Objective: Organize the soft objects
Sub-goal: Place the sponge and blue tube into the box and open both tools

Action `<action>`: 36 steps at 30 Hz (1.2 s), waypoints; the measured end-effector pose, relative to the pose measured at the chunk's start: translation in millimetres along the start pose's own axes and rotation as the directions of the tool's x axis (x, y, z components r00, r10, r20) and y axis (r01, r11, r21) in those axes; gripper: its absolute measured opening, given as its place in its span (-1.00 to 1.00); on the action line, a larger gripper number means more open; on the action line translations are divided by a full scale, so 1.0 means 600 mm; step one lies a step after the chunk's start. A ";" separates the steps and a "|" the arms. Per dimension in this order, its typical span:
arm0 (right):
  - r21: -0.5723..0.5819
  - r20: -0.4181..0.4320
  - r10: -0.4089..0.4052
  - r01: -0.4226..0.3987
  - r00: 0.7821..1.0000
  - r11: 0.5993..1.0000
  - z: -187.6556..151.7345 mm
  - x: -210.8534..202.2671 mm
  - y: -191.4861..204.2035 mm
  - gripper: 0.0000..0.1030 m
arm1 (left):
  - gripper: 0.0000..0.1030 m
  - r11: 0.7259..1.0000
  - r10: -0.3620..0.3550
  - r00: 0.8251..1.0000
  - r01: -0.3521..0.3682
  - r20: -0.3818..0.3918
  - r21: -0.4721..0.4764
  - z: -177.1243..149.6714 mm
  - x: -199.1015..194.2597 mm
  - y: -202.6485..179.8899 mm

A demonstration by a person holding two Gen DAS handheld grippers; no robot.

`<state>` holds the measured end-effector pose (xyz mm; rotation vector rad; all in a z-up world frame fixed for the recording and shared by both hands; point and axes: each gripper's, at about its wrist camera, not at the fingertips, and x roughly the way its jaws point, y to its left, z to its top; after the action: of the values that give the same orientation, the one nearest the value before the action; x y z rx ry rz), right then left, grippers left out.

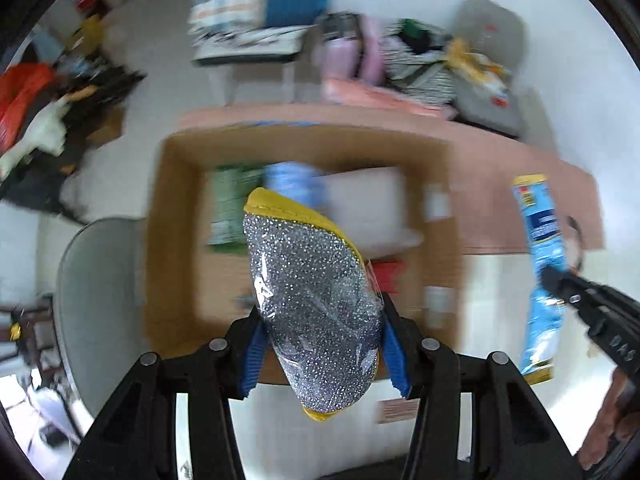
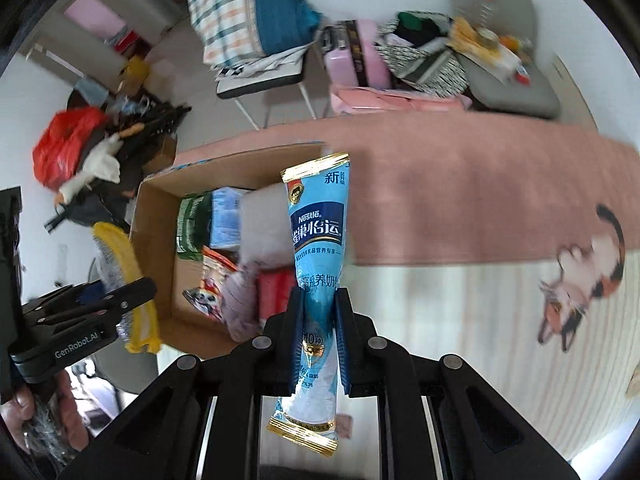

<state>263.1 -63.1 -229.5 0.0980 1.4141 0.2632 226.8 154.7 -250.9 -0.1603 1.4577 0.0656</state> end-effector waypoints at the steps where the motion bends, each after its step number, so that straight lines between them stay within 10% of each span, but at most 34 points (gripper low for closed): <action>1: -0.006 -0.004 -0.011 0.011 1.000 1.000 0.005 0.008 0.026 -0.70 | -0.08 1.000 0.013 1.000 -0.013 -0.014 -0.011 -0.001 0.015 0.021; 14: -0.094 -0.135 -0.275 0.264 0.952 0.960 0.033 0.207 0.115 -0.55 | 0.00 0.990 -0.024 0.961 -0.016 -0.276 -0.140 -0.003 0.220 0.149; 18: -0.105 -0.119 -0.318 0.307 0.940 0.946 0.034 0.212 0.117 0.11 | 0.40 0.989 -0.050 0.968 0.014 -0.248 -0.144 0.001 0.221 0.147; 36: 0.014 -0.157 -0.169 0.173 0.973 0.985 -0.023 0.166 0.131 0.27 | 0.61 0.995 -0.057 0.996 0.052 -0.067 -0.079 0.000 0.108 0.124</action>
<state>253.1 35.3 -310.1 -0.0225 1.5714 0.1105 223.4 224.6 -320.5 -0.2679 1.5197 0.0729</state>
